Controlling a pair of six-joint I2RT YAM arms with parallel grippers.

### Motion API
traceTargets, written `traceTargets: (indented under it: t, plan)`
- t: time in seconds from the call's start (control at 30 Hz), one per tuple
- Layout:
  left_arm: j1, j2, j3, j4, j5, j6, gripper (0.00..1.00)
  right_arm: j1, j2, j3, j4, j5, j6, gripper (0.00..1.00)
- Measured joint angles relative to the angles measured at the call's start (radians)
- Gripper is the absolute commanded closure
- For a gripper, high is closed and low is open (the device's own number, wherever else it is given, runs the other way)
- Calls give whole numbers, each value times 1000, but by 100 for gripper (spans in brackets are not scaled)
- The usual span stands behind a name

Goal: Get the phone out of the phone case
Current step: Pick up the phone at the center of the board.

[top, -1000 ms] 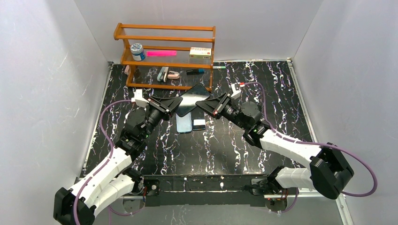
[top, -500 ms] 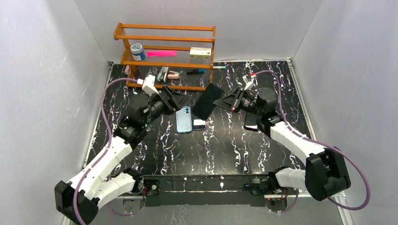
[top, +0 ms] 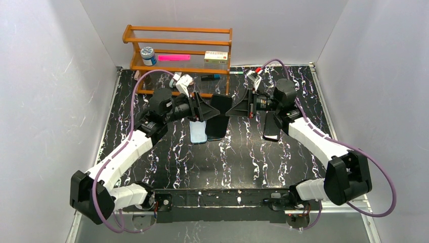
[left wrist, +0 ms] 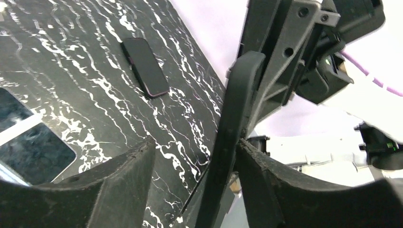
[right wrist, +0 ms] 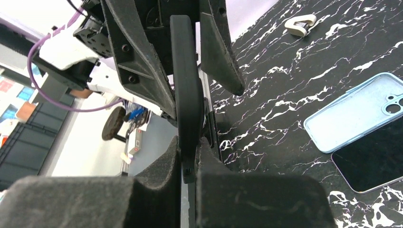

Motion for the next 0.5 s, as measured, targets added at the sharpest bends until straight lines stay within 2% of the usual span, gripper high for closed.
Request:
traceTargets:
  t: [0.17, 0.2, 0.23, 0.3, 0.33, 0.43, 0.5]
  plan:
    - [0, 27, 0, 58, 82, -22, 67, 1, 22, 25, -24, -53, -40, 99]
    - [0, 29, 0, 69, 89, -30, 75, 1, 26, 29, -32, -61, -50, 99]
    - [0, 29, 0, 78, 95, -37, 88, 2, 30, 34, -37, -66, -58, 99]
    - [0, 30, 0, 102, 110, -54, 100, 6, 39, 43, -48, -76, -77, 99]
    - [0, 30, 0, 115, 132, -54, 100, 6, 42, 45, -57, -85, -77, 94]
    - [0, 30, -6, 138, 153, -60, 100, 3, 42, 50, -70, -104, -84, 72]
    - [0, 29, -8, 142, 152, -64, 100, 4, 42, 51, -74, -106, -94, 63]
